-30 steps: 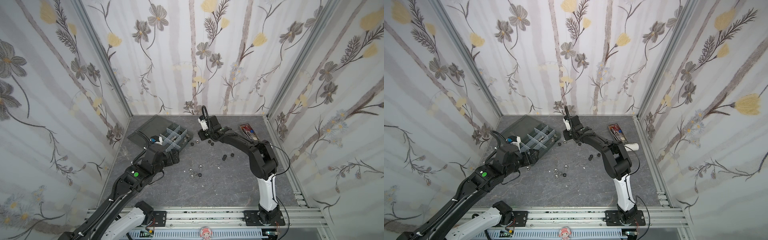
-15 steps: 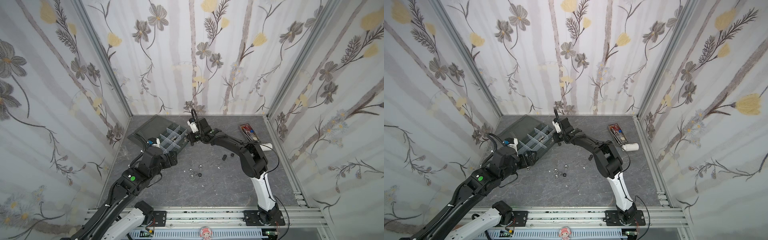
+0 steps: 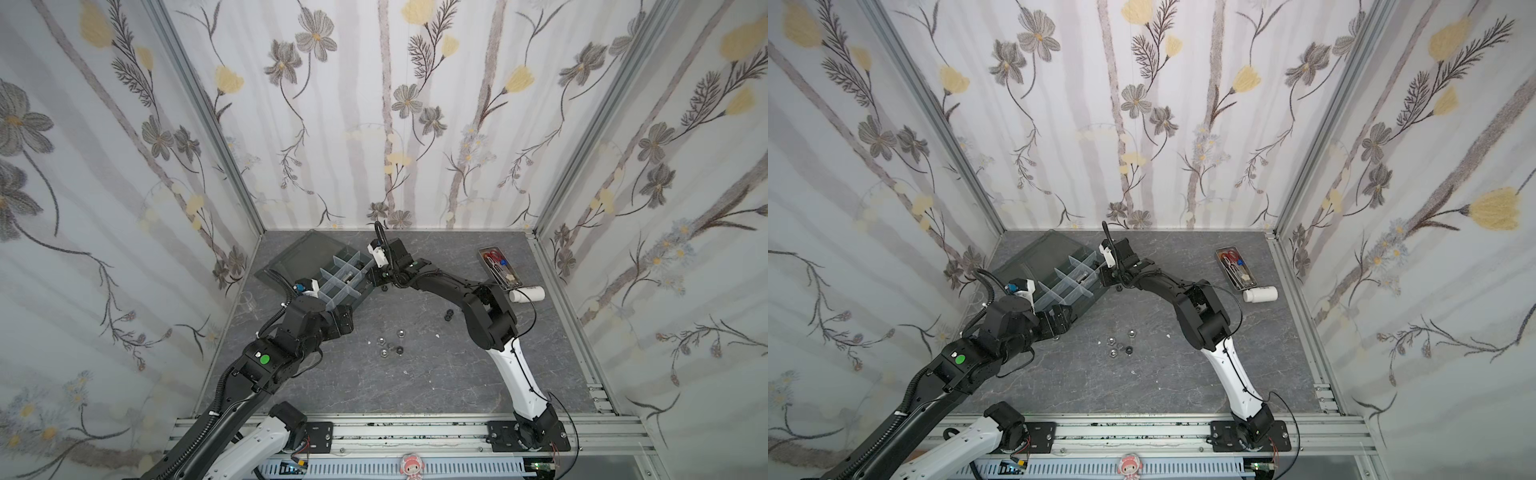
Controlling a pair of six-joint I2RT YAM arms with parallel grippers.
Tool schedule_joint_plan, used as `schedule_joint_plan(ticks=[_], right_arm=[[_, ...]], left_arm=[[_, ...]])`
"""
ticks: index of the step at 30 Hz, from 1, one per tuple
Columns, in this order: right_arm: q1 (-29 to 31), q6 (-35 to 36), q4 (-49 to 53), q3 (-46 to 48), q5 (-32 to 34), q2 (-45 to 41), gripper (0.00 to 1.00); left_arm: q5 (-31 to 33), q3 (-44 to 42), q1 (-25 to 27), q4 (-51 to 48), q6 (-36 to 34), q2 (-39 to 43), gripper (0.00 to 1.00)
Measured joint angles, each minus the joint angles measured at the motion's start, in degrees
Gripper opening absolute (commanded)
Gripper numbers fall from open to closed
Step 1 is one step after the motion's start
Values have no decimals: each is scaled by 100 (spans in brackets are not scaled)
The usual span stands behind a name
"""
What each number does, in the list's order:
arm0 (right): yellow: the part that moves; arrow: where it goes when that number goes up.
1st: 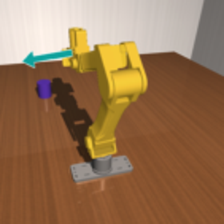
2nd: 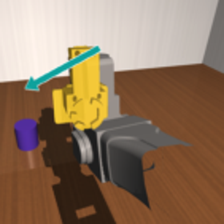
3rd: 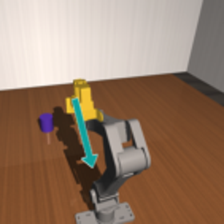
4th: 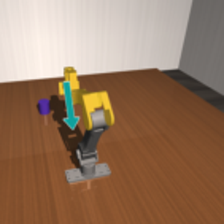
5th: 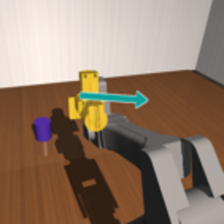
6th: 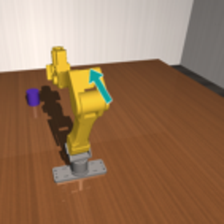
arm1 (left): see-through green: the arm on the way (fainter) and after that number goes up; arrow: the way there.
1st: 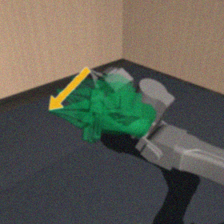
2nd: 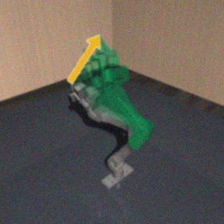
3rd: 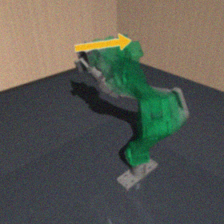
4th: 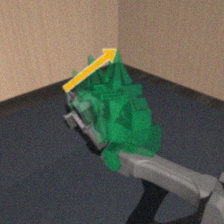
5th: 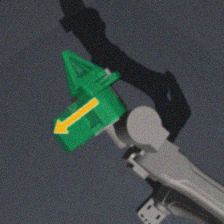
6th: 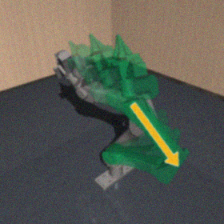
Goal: Sort the screws and nuts into containers
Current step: 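Lower the wing nut into the wing nut compartment and open the right gripper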
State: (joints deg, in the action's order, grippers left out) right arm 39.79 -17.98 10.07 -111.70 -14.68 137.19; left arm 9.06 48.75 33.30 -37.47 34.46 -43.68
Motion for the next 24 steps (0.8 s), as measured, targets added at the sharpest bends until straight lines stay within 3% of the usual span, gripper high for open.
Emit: schedule_joint_plan(ticks=[10, 20, 24], right_arm=[[-39, -118, -4, -332, 0, 219, 37], [-118, -98, 184, -297, 31, -131, 40], [-264, -98, 98, 236, 153, -702, 40]], left_arm=[[39, 7, -4, -98, 0, 57, 100], [46, 291, -9, -221, -125, -271, 99], [79, 546, -9, -221, -295, -719, 97]])
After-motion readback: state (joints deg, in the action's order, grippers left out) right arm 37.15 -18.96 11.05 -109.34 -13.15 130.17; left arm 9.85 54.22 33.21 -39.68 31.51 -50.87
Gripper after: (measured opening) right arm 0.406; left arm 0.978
